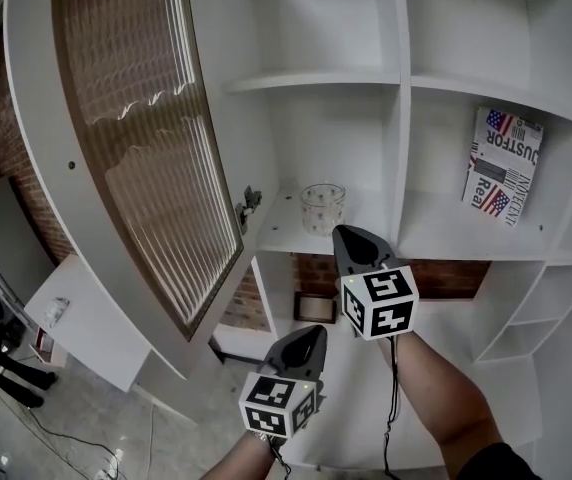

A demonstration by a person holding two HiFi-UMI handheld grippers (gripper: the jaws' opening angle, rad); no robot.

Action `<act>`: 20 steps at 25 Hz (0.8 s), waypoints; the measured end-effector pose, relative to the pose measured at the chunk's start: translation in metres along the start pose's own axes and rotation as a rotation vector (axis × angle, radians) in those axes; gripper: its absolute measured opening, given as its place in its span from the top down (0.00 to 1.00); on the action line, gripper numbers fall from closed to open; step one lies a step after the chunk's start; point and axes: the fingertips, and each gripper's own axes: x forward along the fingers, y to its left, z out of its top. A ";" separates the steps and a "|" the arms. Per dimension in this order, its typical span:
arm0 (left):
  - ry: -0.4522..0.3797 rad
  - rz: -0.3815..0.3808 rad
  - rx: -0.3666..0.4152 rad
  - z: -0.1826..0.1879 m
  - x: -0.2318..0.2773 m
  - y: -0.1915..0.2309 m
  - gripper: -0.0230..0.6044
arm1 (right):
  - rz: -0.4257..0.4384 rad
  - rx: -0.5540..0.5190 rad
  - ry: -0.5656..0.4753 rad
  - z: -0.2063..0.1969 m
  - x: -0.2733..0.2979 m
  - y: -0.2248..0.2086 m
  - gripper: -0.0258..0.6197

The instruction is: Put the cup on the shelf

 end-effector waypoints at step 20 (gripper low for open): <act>-0.020 0.219 -0.026 -0.015 -0.021 -0.085 0.96 | 0.312 0.044 0.034 -0.041 -0.119 0.006 0.96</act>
